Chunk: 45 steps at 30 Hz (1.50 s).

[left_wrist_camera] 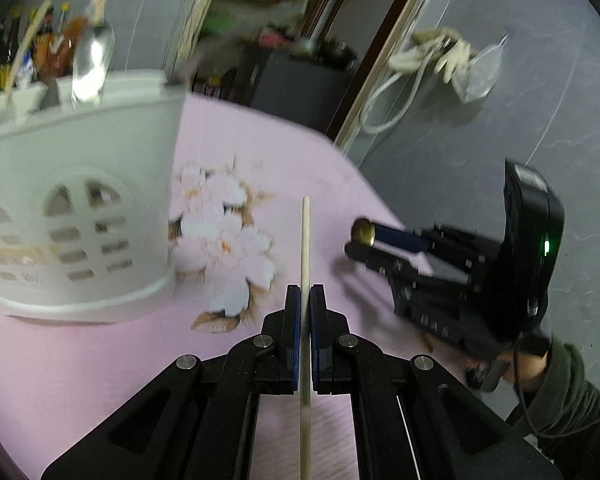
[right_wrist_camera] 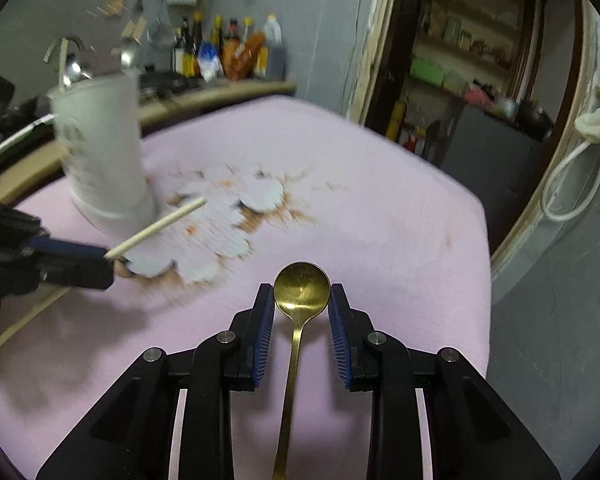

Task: Organize utensils
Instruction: 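Lift the chopstick with left tool while right tool lifts the gold spoon, then carry the chopstick in left tool and the gold spoon in right tool over the caddy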

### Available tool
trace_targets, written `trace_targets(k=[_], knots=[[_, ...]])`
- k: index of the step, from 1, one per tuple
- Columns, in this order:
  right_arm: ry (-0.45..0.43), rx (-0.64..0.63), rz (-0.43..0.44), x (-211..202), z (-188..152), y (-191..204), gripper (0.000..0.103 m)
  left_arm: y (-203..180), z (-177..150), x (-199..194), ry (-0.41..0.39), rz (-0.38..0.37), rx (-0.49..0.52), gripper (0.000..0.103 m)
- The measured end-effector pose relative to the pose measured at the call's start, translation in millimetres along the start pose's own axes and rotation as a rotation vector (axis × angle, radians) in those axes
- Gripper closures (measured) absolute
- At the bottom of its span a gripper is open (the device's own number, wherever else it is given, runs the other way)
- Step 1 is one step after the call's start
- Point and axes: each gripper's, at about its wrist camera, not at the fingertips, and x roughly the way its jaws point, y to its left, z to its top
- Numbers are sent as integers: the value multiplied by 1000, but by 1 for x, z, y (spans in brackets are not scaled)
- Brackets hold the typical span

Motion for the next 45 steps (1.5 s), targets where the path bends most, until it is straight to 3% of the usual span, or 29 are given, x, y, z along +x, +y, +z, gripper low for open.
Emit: trace_targets(k=[4, 11, 19, 28, 45], knots=[[-108, -9, -22, -21, -3, 10, 78, -2, -1, -20, -110, -25, 6, 100], [-279, -14, -67, -51, -5, 26, 78, -10, -3, -39, -251, 20, 38, 100], [-407, -23, -103, -72, -2, 40, 78, -13, -9, -60, -431, 62, 65, 100], [-484, -7, -76, -85, 17, 44, 78, 0, -5, -78, -504, 94, 44, 100], [-639, -36, 14, -125, 66, 65, 78, 43, 43, -128, -655, 146, -12, 100]])
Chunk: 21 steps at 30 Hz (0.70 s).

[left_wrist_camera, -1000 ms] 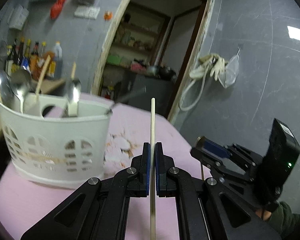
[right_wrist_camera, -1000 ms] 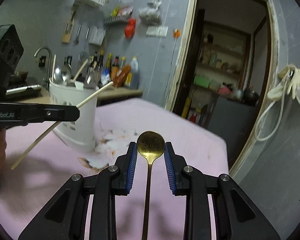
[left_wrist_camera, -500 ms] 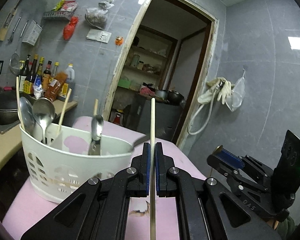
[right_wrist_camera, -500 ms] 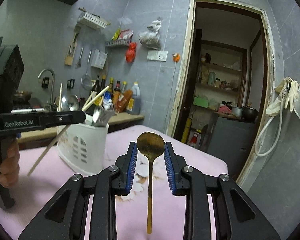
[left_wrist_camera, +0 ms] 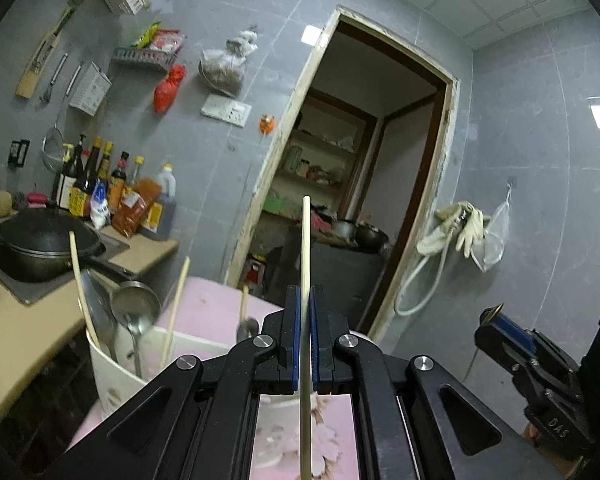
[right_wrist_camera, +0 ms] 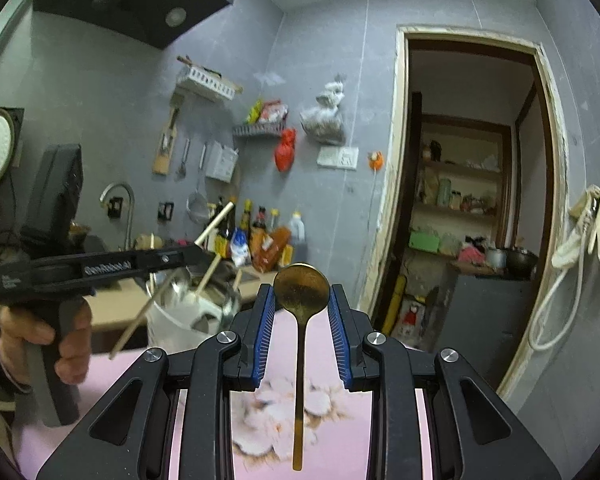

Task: Organize utensils
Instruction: 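Carry the chopstick in left tool and the gold spoon in right tool over the caddy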

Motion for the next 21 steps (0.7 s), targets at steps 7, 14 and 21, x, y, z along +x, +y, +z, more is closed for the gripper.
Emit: trace_targets(k=[7, 14, 21], knots=[[-69, 14, 38, 9, 27, 10, 78, 13, 23, -1, -55, 20, 3, 100], [-135, 67, 50, 29, 53, 14, 78, 39, 47, 4, -125, 43, -39, 100], [-172, 161, 47, 57, 59, 19, 78, 80, 59, 9, -219, 92, -113, 100]])
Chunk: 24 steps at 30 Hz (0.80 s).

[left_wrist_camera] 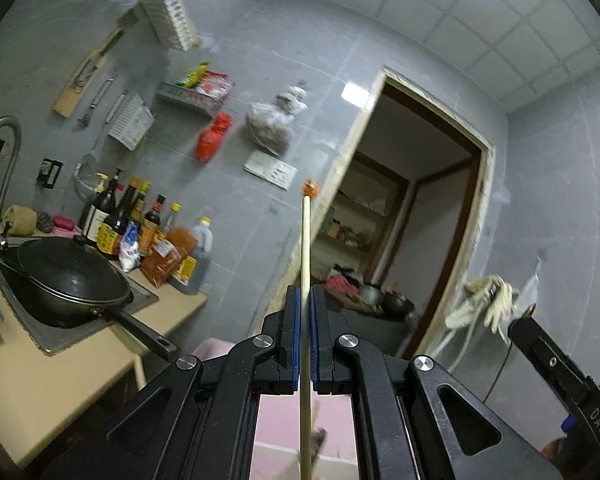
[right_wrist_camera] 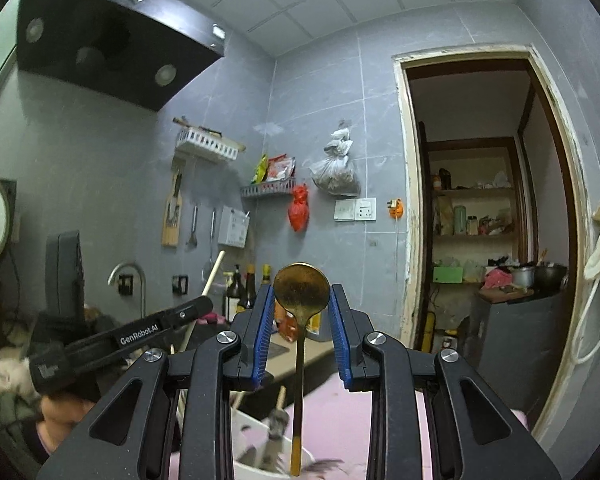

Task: Organize utensils
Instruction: 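Carry the chopstick in left tool and the gold spoon in right tool over the caddy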

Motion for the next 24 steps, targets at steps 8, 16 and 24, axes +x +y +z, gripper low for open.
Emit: trace_targets(k=[8, 16, 24], knots=[[-27, 73, -74, 32, -23, 3, 78, 34, -5, 6, -69, 61, -58, 100], [4, 80, -167, 51, -55, 2, 78, 43, -29, 11, -96, 125, -61, 100], [27, 101, -173, 58, -74, -1, 78, 43, -43, 12, -141, 189, -30, 100]])
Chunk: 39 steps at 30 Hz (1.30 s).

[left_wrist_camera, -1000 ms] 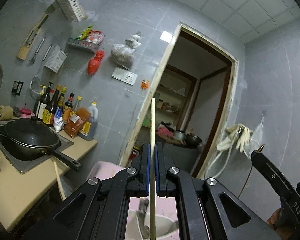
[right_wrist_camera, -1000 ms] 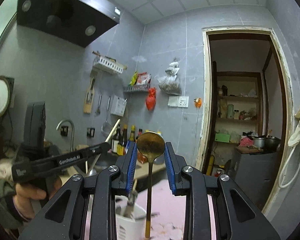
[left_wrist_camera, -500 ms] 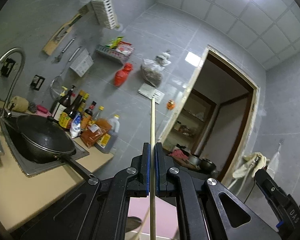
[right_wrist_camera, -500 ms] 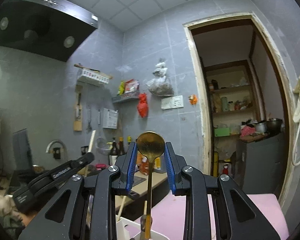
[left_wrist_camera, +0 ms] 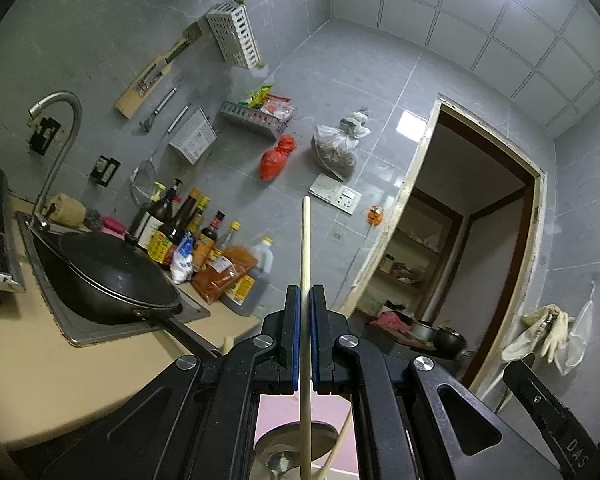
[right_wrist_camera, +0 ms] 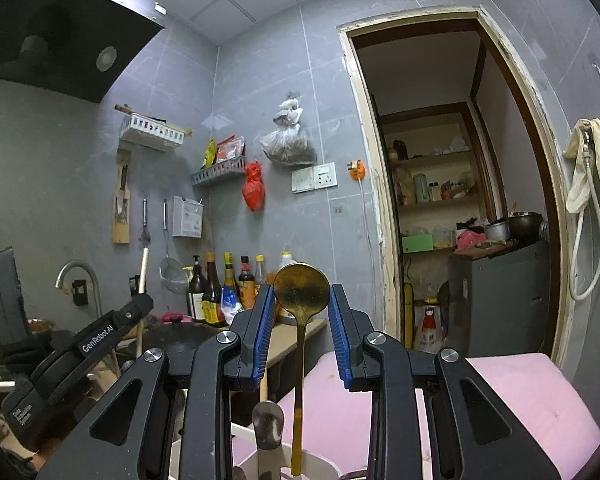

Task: Organize utensils
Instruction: 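Carry the chopstick in left tool and the gold spoon in right tool over the caddy, then open left tool dropping the chopstick into the caddy while right tool releases the gold spoon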

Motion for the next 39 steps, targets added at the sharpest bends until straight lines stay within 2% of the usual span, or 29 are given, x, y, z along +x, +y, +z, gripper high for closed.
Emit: trace_targets(k=[10, 18, 26, 35, 39], knots=[[4, -84, -47, 5, -15, 9, 78, -12, -20, -1, -11, 53, 63, 100], [3, -116, -58, 3, -21, 12, 77, -10, -30, -6, 31, 43, 77, 100], [0, -126, -61, 1, -22, 13, 77, 0, -27, -10, 76, 31, 28, 100], [4, -117, -52, 1, -25, 11, 69, -9, -30, -16, 97, 16, 75, 99], [-2, -100, -54, -1, -23, 9, 61, -12, -30, -17, 104, 18, 93, 97]])
